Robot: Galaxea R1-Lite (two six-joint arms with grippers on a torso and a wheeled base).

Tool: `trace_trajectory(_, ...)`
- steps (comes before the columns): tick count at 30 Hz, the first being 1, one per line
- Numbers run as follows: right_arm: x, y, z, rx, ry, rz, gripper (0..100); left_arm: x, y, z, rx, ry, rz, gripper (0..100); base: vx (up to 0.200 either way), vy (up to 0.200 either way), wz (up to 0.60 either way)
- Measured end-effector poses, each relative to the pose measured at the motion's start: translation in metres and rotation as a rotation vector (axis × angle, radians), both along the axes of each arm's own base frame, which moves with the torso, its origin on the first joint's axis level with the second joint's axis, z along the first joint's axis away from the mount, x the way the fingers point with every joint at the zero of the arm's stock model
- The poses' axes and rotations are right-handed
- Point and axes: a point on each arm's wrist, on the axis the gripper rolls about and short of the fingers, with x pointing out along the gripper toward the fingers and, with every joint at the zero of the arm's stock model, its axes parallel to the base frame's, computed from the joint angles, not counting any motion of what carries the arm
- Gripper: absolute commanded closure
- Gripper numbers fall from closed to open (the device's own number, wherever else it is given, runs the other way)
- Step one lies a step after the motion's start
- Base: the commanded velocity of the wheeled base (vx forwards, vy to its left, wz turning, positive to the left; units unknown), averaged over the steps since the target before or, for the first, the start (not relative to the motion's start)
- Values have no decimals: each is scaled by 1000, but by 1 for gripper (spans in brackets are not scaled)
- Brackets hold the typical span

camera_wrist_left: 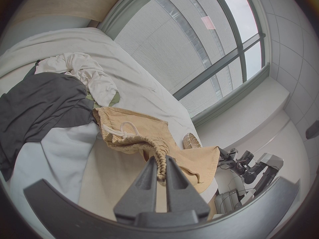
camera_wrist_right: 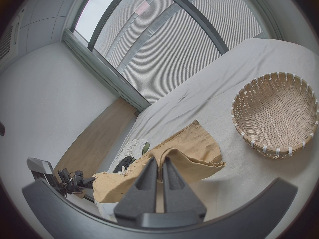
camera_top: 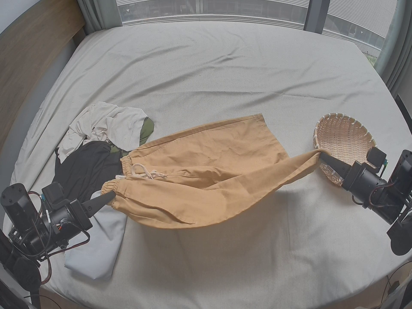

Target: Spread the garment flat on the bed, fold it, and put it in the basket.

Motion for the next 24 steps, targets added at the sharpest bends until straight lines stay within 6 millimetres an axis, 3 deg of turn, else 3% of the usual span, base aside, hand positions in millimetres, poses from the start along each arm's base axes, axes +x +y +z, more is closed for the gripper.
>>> trace_trajectory(7, -12, -2, 20, -7, 25, 15, 100, -4, 1, -5, 4, 32, 7, 100, 0, 0, 0)
trace_trajectory(14, -14, -4, 47, 12, -55, 13, 100, -6, 1, -7, -4, 51, 10, 100, 0, 0, 0)
trace_trajectory(24, 11, 1, 42, 6, -30, 8, 100, 6, 1, -6, -52, 70, 66, 100, 0, 0, 0)
